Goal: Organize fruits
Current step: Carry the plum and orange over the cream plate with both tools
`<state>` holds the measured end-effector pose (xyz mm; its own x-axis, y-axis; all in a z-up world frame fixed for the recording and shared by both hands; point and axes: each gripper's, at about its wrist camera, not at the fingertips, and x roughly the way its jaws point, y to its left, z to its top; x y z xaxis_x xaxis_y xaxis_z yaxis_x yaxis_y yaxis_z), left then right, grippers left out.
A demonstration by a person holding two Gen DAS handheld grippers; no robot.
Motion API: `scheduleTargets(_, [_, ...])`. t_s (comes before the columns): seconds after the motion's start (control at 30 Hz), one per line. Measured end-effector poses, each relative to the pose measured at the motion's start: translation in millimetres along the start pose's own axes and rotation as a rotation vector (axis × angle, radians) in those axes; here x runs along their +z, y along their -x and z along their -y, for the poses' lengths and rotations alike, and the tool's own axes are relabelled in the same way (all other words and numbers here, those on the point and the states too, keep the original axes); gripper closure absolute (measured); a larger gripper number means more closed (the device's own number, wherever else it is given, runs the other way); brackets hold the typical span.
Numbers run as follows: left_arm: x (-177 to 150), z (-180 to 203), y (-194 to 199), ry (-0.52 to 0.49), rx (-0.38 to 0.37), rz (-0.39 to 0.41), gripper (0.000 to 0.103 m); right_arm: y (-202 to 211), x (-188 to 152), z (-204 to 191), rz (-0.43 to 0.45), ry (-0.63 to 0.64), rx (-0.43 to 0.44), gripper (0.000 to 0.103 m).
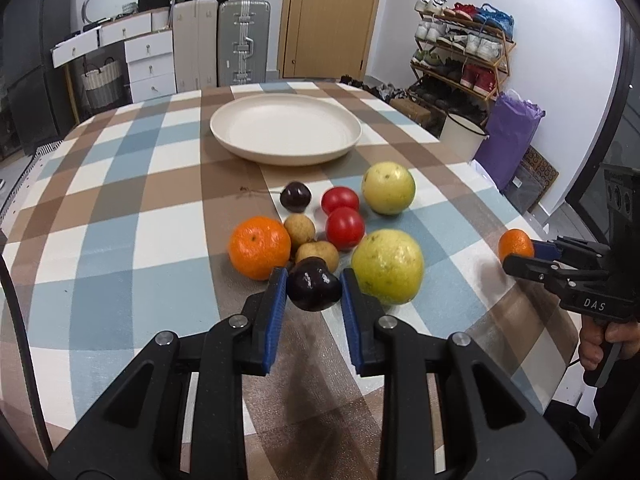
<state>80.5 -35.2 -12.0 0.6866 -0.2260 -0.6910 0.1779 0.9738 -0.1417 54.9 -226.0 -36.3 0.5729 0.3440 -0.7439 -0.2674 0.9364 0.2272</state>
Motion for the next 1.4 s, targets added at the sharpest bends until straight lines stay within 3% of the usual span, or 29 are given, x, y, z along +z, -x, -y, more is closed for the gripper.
scheduleTargets(0.3, [24,-12,26,0.053,0.059,0.1,0.079,11,35,-16,0.085,0.007,0.092,0.063])
scheduleTargets(0.57, [49,-21,37,0.076,0.114,0.174,0.079,13,68,-28,0.128,0.019,0.113,0.063])
scheduleTargets(1.4, [106,-41,-17,0.108,0.157,0.185,0.079,-24,152,-28,0.135,0.013,0.105,0.062])
